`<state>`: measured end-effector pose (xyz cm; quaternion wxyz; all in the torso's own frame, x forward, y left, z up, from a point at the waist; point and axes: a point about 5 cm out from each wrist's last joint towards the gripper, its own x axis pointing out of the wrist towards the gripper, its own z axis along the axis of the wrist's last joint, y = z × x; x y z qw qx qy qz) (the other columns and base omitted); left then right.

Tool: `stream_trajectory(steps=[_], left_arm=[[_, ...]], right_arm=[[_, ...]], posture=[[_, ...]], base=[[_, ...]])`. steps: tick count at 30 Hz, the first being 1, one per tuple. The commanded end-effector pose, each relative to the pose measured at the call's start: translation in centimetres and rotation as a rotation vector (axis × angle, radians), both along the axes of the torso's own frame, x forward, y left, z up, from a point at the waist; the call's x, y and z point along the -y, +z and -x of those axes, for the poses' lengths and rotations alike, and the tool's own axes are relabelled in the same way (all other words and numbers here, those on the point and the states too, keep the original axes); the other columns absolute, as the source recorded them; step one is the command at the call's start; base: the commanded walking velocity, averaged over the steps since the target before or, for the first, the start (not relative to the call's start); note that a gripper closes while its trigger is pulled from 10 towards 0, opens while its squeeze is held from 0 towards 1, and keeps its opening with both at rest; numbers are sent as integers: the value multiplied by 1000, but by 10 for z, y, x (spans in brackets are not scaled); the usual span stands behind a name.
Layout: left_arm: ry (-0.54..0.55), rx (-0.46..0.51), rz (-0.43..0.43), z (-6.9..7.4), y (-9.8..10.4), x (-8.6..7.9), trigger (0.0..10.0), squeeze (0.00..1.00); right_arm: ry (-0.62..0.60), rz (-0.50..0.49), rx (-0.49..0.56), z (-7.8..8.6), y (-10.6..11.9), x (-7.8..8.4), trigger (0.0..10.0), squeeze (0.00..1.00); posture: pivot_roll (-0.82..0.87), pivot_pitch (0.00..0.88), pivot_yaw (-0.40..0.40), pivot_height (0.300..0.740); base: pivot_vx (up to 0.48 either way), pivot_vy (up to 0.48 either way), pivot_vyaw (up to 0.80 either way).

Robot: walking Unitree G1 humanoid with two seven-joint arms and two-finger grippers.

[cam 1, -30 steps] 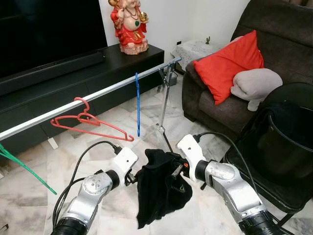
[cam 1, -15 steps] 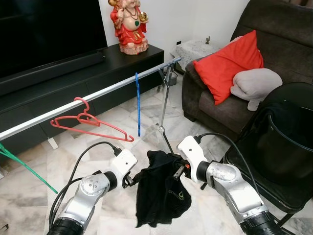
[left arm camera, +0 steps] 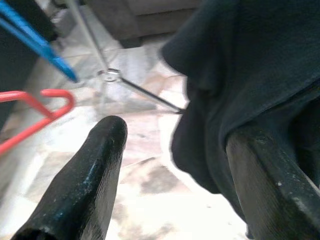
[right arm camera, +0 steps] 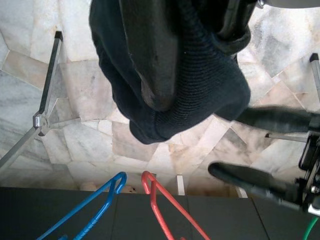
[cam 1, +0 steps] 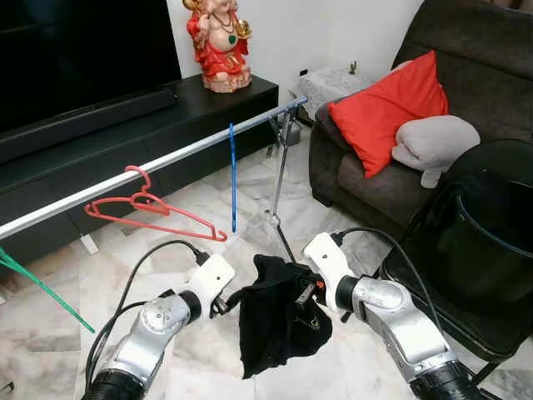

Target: Hang hanger

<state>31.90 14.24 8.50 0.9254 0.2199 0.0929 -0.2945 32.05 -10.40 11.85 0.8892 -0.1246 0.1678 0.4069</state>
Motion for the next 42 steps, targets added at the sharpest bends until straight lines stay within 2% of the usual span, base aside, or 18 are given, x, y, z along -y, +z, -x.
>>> stream_trajectory(steps=[1,16,25,32,35,42], left_arm=[[29,11,-46,-3,0,-6,10000,0],[62,13,-105,-5,-5,-10,10000,0],[-16,1,-55,0,-5,1,10000,0],[15,13,-56,-2,-5,2,10000,0],[37,8,-8,-5,-2,2,10000,0],[-19,-29,30,0,-3,6,10000,0]], right_arm=[[11,-9,28,1,7,-1,10000,0],[13,0,27,1,6,0,10000,0],[7,-1,31,0,6,0,10000,0],[18,-11,38,0,10,-3,10000,0],[27,-17,44,2,12,-5,10000,0],[24,-11,38,2,7,-3,10000,0]], posture=[[35,97,35,740],[36,99,34,740],[36,100,33,740],[36,100,33,740],[36,100,33,740],[39,91,34,740]], base=[[0,0,0],[0,0,0],[0,0,0],[0,0,0],[0,0,0],[0,0,0]])
